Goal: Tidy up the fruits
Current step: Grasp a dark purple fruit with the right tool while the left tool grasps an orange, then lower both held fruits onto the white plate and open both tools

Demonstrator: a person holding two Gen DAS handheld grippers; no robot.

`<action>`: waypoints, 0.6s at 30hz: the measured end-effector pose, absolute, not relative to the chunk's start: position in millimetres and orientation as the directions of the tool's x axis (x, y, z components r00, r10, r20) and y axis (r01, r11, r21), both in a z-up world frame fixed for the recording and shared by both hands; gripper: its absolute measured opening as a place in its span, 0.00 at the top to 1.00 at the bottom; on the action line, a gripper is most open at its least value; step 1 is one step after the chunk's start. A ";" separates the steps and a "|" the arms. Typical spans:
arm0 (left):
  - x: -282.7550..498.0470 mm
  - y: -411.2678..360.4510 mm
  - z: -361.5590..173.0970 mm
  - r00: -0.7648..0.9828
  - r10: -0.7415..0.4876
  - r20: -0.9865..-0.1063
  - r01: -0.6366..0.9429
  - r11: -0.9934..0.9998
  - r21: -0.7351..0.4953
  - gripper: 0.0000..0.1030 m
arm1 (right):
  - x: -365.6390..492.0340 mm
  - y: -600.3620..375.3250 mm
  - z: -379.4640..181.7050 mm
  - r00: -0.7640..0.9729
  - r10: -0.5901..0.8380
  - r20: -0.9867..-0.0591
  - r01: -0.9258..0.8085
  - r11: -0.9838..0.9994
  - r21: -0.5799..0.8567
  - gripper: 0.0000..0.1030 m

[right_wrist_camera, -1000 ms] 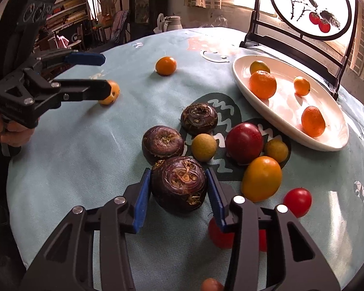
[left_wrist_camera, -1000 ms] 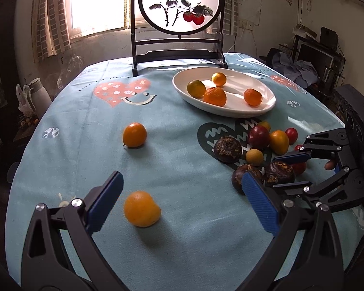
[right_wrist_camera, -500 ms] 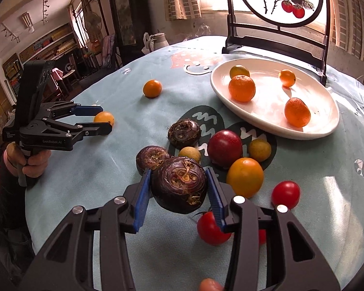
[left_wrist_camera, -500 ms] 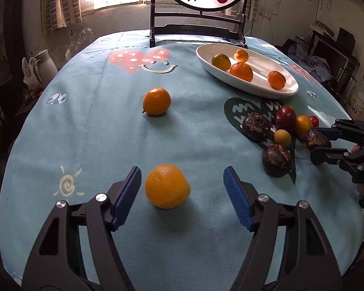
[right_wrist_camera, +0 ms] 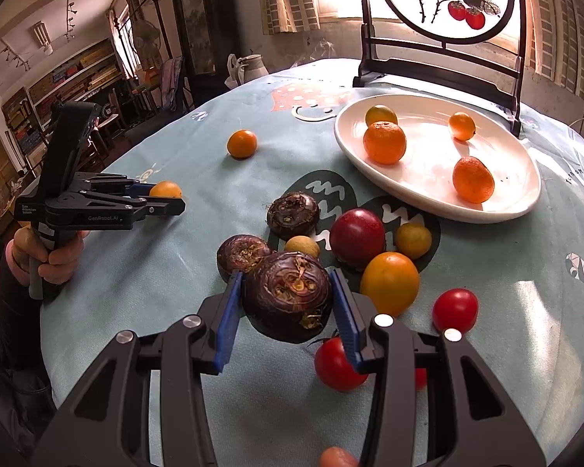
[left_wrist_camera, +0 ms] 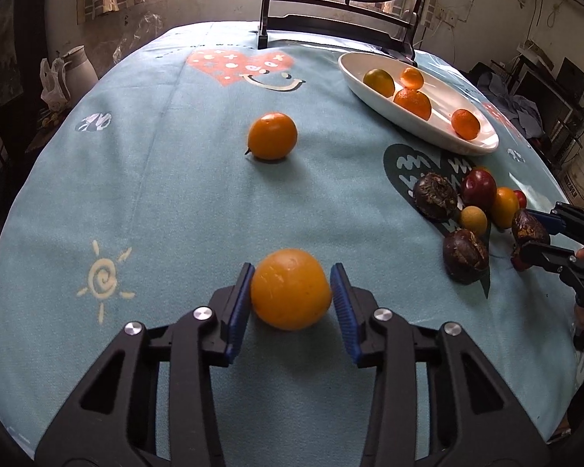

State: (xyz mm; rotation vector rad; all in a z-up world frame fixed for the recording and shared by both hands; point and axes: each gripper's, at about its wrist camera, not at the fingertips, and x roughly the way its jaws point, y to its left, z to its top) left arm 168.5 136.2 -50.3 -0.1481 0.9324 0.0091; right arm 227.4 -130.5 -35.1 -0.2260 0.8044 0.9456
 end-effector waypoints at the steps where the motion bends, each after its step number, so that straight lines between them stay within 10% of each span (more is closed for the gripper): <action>1: 168.4 136.3 -50.2 0.598 -0.057 -0.800 -0.073 0.989 -0.125 0.63 | 227.3 -130.8 -34.9 0.328 0.635 -0.700 -0.793 0.588 0.162 0.56; 18: 209.7 84.7 13.2 0.692 -0.232 -0.684 0.132 0.972 -0.196 0.63 | 263.2 -167.3 -3.4 0.507 0.684 -0.524 -0.671 0.695 0.258 0.56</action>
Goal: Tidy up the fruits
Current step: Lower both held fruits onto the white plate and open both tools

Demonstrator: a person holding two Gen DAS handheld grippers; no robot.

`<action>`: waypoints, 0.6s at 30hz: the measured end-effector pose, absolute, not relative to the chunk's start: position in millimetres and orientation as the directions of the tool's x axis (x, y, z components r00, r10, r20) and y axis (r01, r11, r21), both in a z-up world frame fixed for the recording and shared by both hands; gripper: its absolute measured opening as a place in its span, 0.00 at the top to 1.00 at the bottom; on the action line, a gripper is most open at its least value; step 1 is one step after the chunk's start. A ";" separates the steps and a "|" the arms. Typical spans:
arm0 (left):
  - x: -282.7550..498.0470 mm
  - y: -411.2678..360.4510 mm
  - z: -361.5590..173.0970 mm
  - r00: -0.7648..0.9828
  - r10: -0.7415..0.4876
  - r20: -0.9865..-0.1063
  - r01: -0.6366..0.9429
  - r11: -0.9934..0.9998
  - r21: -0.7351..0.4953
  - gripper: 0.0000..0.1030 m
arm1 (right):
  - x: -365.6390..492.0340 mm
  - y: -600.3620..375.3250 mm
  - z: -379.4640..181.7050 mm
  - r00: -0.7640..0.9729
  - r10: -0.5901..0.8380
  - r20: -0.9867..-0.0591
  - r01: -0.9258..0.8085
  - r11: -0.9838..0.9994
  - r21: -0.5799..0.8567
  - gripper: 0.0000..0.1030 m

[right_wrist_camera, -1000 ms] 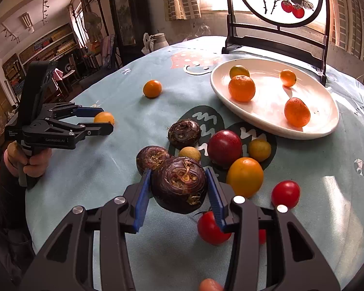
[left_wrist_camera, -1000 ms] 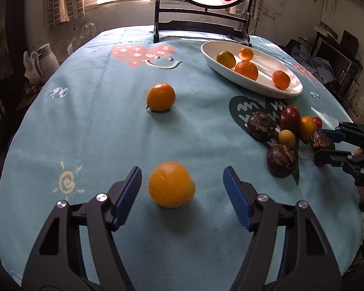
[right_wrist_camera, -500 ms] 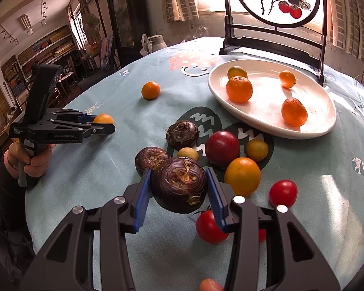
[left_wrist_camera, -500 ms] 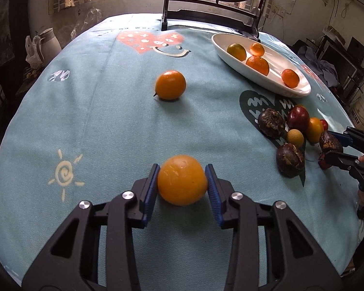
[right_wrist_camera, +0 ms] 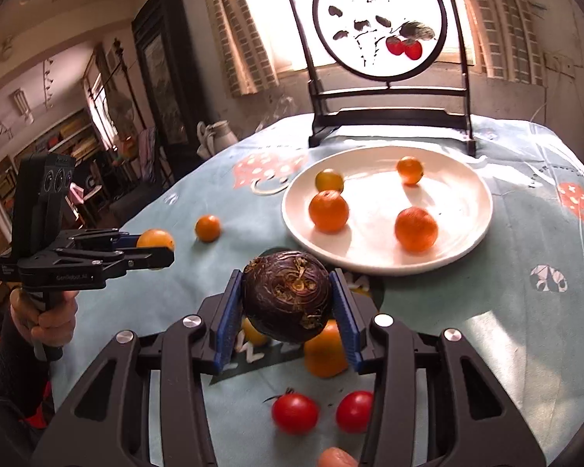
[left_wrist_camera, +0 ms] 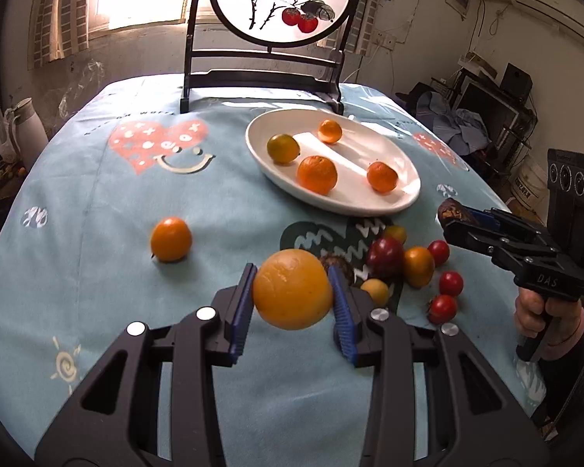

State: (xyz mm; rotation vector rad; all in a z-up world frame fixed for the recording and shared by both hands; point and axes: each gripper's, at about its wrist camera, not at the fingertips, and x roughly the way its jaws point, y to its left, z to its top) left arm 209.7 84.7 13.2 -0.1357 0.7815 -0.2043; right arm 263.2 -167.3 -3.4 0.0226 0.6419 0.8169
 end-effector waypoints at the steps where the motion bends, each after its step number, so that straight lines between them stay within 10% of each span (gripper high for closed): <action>1: 222.8 78.7 19.7 0.698 -0.229 -0.678 0.136 0.972 -0.189 0.63 | 270.9 -171.0 -0.6 0.545 0.668 -0.507 -0.646 0.720 0.254 0.56; 18: 409.6 1.3 -5.5 0.622 -0.126 -0.773 0.139 0.989 -0.049 0.63 | 380.9 -183.6 -23.2 0.642 0.537 -0.547 -0.477 0.839 0.263 0.56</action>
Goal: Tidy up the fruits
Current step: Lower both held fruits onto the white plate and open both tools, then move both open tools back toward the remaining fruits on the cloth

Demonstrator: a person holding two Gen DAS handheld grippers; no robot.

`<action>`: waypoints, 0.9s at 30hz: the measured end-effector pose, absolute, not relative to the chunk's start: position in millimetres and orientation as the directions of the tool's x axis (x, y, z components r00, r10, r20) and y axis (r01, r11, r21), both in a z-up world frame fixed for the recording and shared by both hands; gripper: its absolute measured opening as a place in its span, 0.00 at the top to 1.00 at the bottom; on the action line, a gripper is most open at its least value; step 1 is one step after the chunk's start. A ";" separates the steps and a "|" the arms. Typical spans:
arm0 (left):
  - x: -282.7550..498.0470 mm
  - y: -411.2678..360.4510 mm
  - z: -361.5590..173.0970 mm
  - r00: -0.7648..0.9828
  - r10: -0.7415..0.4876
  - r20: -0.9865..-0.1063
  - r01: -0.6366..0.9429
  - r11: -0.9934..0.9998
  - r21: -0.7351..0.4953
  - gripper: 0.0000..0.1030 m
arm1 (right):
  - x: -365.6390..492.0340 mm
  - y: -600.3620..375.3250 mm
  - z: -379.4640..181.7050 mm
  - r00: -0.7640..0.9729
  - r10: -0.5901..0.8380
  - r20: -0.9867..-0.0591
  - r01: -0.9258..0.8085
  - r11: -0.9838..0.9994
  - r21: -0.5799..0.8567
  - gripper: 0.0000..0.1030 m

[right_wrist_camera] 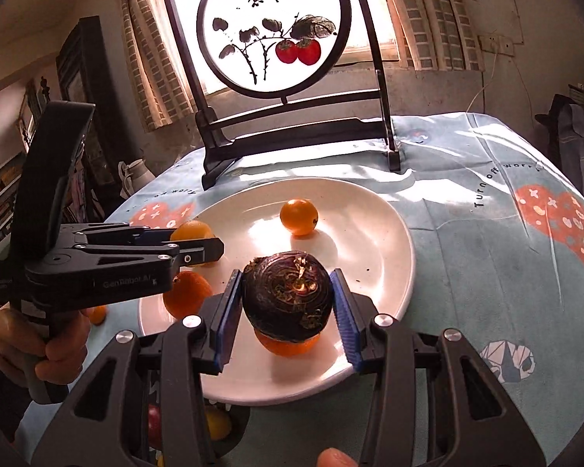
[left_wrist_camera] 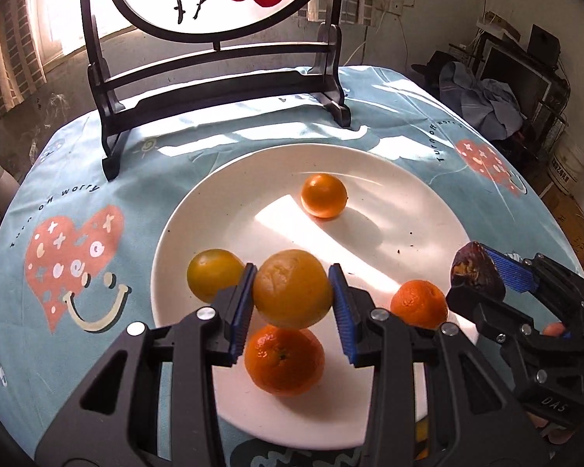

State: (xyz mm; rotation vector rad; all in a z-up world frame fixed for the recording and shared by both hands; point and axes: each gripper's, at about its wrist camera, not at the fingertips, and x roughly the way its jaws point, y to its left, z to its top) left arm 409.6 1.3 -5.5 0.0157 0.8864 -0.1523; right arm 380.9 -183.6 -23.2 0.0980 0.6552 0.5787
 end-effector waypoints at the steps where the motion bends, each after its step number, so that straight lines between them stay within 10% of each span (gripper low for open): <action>1: 411.0 0.9 -7.1 0.620 -0.123 -0.775 0.139 0.989 -0.046 0.63 | 383.9 -183.8 -25.2 0.636 0.539 -0.552 -0.476 0.837 0.269 0.56; 4: 412.9 -0.9 -9.2 0.615 -0.114 -0.780 0.135 0.990 -0.038 0.61 | 387.7 -181.7 -27.3 0.629 0.542 -0.558 -0.477 0.835 0.273 0.52; 7: 404.7 2.4 0.3 0.643 -0.095 -0.760 0.108 0.994 -0.033 0.25 | 383.3 -182.4 -21.2 0.635 0.545 -0.547 -0.478 0.834 0.275 0.40; 14: 341.4 24.1 42.4 0.741 -0.034 -0.670 0.053 0.999 0.008 0.04 | 355.6 -188.1 3.8 0.641 0.584 -0.498 -0.517 0.808 0.282 0.36; 27: 234.3 60.5 -15.3 0.712 0.022 -0.701 -0.017 1.000 0.015 0.02 | 279.3 -160.8 -14.7 0.531 0.607 -0.591 -0.649 0.740 0.176 0.35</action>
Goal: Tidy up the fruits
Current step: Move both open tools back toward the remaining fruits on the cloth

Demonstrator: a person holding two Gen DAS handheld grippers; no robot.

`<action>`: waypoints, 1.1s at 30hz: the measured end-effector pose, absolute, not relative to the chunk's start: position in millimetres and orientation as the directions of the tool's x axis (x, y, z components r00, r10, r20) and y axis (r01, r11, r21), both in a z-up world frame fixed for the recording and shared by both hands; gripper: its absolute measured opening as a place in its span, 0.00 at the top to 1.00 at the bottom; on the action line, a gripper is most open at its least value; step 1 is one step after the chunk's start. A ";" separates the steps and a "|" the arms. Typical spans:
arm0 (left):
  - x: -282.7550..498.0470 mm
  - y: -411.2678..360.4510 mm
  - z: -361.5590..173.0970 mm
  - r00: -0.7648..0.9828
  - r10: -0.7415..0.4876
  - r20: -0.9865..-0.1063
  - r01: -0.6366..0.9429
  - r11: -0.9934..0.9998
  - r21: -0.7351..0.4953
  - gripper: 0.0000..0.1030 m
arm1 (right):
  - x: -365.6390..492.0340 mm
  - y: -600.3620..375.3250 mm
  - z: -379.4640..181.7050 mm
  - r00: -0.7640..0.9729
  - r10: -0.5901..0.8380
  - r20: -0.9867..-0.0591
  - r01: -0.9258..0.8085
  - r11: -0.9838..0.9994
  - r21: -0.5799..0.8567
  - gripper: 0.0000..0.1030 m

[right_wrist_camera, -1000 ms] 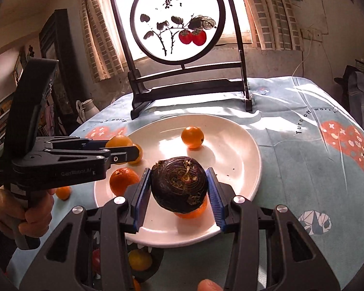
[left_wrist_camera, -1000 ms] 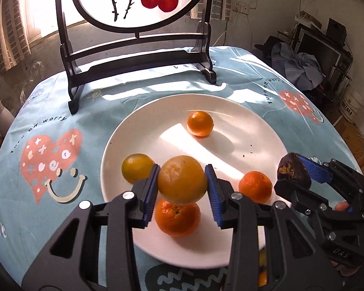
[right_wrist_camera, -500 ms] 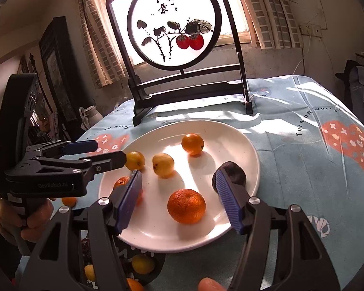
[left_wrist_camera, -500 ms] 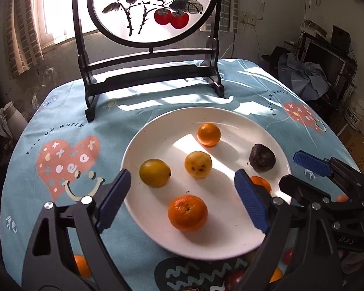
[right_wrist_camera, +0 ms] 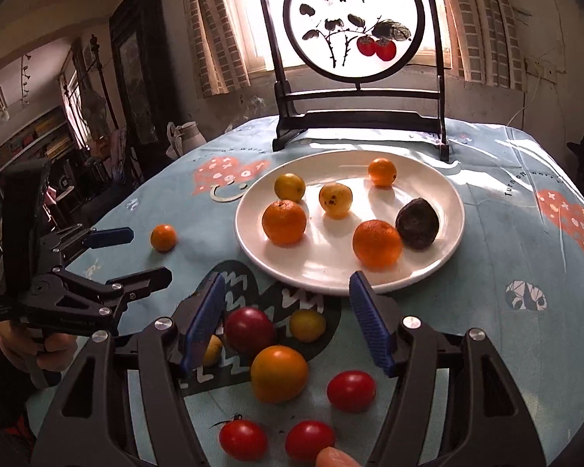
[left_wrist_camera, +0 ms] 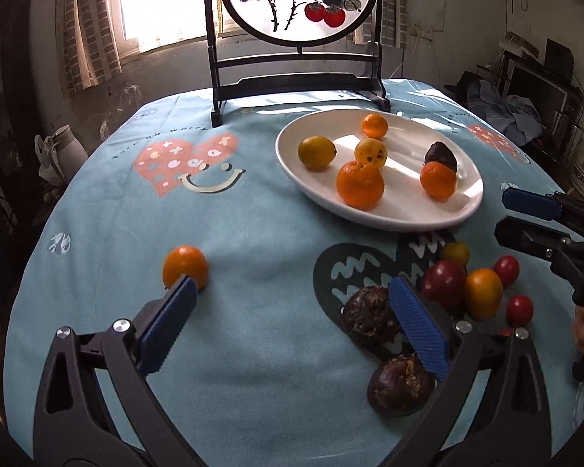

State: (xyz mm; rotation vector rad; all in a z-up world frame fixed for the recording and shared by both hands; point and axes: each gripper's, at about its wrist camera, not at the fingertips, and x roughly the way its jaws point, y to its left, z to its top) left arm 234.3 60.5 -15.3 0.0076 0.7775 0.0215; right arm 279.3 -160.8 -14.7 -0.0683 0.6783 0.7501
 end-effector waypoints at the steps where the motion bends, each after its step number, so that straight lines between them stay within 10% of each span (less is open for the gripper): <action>1: 231.4 62.8 -16.9 0.709 0.017 -0.705 -0.018 1.000 0.005 0.02 | 275.1 -158.2 -18.1 0.508 0.602 -0.615 -0.663 0.730 0.167 0.35; 33: 221.0 68.8 -21.4 0.667 -0.062 -0.742 0.039 0.998 -0.048 0.02 | 268.4 -150.4 -50.6 0.441 0.516 -0.735 -0.671 0.733 0.112 0.64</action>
